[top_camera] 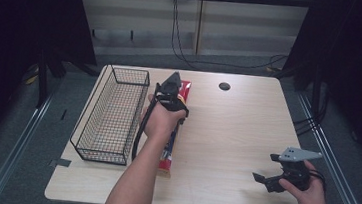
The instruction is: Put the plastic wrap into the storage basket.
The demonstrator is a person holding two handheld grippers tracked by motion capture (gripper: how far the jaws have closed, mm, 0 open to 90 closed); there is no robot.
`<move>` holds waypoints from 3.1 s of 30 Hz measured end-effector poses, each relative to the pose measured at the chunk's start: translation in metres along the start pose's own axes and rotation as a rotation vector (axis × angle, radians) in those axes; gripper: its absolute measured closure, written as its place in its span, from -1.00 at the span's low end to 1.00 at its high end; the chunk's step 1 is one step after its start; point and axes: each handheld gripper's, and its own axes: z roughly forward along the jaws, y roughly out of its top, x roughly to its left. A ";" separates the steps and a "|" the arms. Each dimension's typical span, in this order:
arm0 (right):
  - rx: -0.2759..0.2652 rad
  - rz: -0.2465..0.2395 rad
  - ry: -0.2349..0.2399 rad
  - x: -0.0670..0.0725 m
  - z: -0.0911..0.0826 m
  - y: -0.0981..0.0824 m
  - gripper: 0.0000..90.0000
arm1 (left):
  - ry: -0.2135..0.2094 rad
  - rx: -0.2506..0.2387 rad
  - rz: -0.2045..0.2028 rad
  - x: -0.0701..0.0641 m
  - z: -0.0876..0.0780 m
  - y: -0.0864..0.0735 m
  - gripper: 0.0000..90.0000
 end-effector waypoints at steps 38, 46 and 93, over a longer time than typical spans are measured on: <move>0.002 -0.004 0.006 0.001 0.000 0.000 -0.94 | -0.007 0.004 -0.033 0.023 -0.032 0.002 -0.02; 0.004 -0.006 0.005 0.001 0.001 0.000 -0.94 | -0.004 0.006 -0.045 0.029 -0.036 0.002 -0.02; 0.001 -0.005 0.004 0.001 0.001 0.000 -0.94 | 0.021 -0.019 -0.118 0.066 -0.058 0.002 -0.02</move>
